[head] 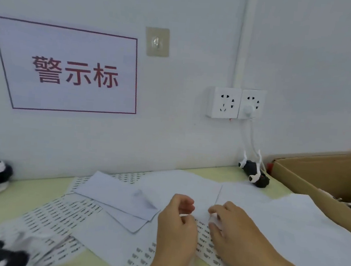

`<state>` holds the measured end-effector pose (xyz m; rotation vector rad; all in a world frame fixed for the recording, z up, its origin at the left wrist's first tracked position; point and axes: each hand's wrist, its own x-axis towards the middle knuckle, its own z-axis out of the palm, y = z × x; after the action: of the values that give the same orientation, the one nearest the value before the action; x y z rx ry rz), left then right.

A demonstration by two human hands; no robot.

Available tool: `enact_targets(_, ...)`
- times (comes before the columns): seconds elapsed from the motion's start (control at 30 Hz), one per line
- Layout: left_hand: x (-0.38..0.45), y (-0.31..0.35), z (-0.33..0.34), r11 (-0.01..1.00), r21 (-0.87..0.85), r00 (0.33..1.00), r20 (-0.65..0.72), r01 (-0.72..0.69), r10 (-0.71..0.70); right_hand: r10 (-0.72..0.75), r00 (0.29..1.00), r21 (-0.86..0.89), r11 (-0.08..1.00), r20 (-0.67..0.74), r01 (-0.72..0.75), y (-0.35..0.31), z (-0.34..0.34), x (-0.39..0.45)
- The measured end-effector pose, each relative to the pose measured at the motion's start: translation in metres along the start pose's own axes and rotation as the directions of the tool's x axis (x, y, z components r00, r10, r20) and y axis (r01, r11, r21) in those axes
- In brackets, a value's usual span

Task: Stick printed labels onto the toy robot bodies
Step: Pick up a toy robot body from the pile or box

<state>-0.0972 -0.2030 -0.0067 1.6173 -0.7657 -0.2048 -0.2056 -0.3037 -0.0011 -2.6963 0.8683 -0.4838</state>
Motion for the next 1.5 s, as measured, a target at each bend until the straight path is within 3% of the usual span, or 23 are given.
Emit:
enact_targets(0.1,-0.001,0.002,-0.001,1.0,-0.002,1.0,-0.01,-0.014,0.014,-0.064,0.997,0.011,0.998,-0.04,0.064,0.009,0.002,-0.01)
enact_targets(0.2,-0.003,0.001,-0.002,0.989,0.059,0.99,-0.04,-0.134,0.136,-0.1,0.994,0.007,0.995,-0.051,0.1,0.014,0.004,-0.015)
enact_targets(0.23,-0.005,0.001,-0.004,0.963,0.145,0.969,-0.068,-0.227,0.239,-0.115,0.991,0.001,0.993,-0.065,0.115,0.014,0.004,-0.015)
enact_targets(0.3,-0.007,0.002,-0.005,0.812,0.384,0.861,-0.078,-0.44,0.503,-0.147,0.986,-0.026,0.989,-0.073,0.145,0.014,0.007,-0.014)
enact_targets(0.37,-0.009,0.008,-0.006,0.696,0.494,0.789,-0.034,-0.52,0.614,-0.17,0.982,-0.03,0.985,-0.079,0.168,0.015,0.009,-0.013)
enact_targets(0.43,-0.007,0.026,-0.012,0.723,0.525,0.857,0.026,-0.45,0.514,-0.184,0.978,-0.017,0.983,-0.101,0.184,0.016,0.009,-0.013)
enact_targets(0.5,0.002,0.047,-0.028,0.79,0.554,0.962,0.087,-0.263,0.259,-0.191,0.975,0.006,0.981,-0.114,0.193,0.015,0.006,-0.013)
enact_targets(0.57,0.012,0.066,-0.054,0.795,0.591,0.988,0.135,-0.138,0.071,-0.175,0.982,-0.005,0.985,-0.067,0.175,0.012,0.004,-0.011)
enact_targets(0.63,0.017,0.083,-0.088,0.748,0.659,0.975,0.208,-0.082,-0.076,-0.18,0.975,0.017,0.983,-0.128,0.184,0.019,0.008,-0.008)
enact_targets(0.77,0.014,0.11,-0.158,0.451,0.87,0.875,0.366,-0.2,-0.318,-0.216,0.952,0.069,0.969,-0.218,0.236,0.032,0.017,-0.004)
enact_targets(0.87,0.011,0.123,-0.201,0.349,0.929,0.87,0.267,-0.119,-0.414,-0.18,0.953,0.114,0.971,-0.244,0.212,0.04,0.03,0.001)
enact_targets(0.93,0.009,0.124,-0.219,0.207,0.973,0.828,0.2,-0.104,-0.524,-0.18,0.948,0.125,0.968,-0.264,0.218,0.043,0.033,-0.001)
enact_targets(1.03,0.005,0.111,-0.225,-0.01,0.984,0.707,0.123,-0.181,-0.697,-0.182,0.947,0.123,0.968,-0.266,0.22,0.043,0.028,-0.001)
enact_targets(1.17,0.003,0.084,-0.211,-0.215,0.917,0.694,0.086,-0.335,-0.715,-0.188,0.956,0.114,0.969,-0.225,0.217,0.042,0.02,-0.007)
enact_targets(1.27,0.009,0.076,-0.208,-0.21,0.905,0.666,0.1,-0.369,-0.739,-0.183,0.958,0.11,0.971,-0.22,0.211,0.037,0.022,-0.006)
enact_targets(1.33,0.017,0.077,-0.212,-0.129,0.927,0.658,0.148,-0.353,-0.739,-0.183,0.96,0.096,0.974,-0.212,0.207,0.032,0.018,-0.005)
enact_targets(1.5,0.034,0.095,-0.236,0.14,0.961,0.759,0.274,-0.238,-0.591,-0.152,0.977,0.056,0.985,-0.149,0.162,0.02,0.012,-0.005)
